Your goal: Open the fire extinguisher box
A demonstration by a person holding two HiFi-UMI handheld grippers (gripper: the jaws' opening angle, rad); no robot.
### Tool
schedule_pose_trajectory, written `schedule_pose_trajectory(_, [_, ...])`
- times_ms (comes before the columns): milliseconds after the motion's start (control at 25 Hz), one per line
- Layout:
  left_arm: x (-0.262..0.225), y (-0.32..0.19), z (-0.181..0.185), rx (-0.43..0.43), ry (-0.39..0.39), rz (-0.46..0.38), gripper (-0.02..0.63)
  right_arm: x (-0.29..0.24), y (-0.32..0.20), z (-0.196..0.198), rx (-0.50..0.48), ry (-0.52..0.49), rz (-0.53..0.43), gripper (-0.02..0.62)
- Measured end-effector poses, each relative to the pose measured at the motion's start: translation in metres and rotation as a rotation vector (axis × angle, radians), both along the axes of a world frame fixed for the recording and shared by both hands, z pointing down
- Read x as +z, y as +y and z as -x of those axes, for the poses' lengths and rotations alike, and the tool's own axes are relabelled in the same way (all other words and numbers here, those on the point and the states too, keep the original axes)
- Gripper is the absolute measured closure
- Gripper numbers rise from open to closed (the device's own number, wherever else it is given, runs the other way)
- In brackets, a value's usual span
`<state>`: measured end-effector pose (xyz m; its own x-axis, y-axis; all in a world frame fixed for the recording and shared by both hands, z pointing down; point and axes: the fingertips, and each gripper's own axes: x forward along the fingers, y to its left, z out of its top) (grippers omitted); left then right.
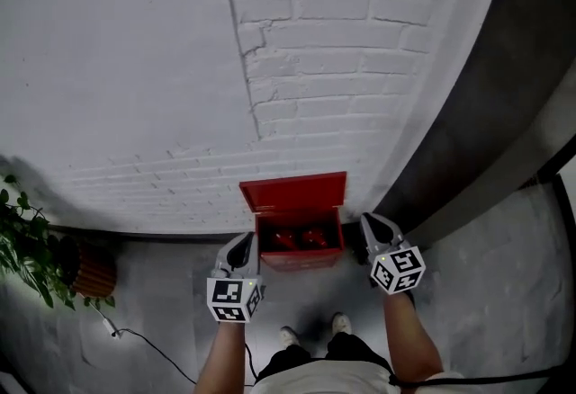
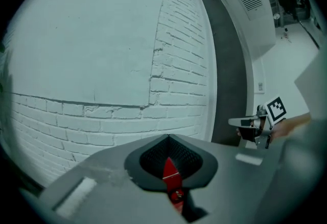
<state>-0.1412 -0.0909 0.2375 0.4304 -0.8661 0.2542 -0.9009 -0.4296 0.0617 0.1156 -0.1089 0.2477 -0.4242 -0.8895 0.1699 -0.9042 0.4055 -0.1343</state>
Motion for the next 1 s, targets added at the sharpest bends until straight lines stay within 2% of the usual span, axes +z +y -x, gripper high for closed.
schedule_pose_trajectory(280, [-0.017,0.004,-0.013,-0.009,-0.002,-0.015,0.6,-0.027,0.001,0.002,-0.036,0.055,-0.021,0.589])
schedule_pose_trajectory(600, [-0.037,0.014,-0.027,0.004,0.008,-0.023,0.6,-0.047,0.012,0.008,-0.08,0.061,-0.026,0.589])
schedule_pose_trajectory(1000, [-0.06,0.008,-0.013,-0.04,-0.017,-0.071,0.6,-0.071,0.01,0.01,-0.103,0.05,-0.083,0.589])
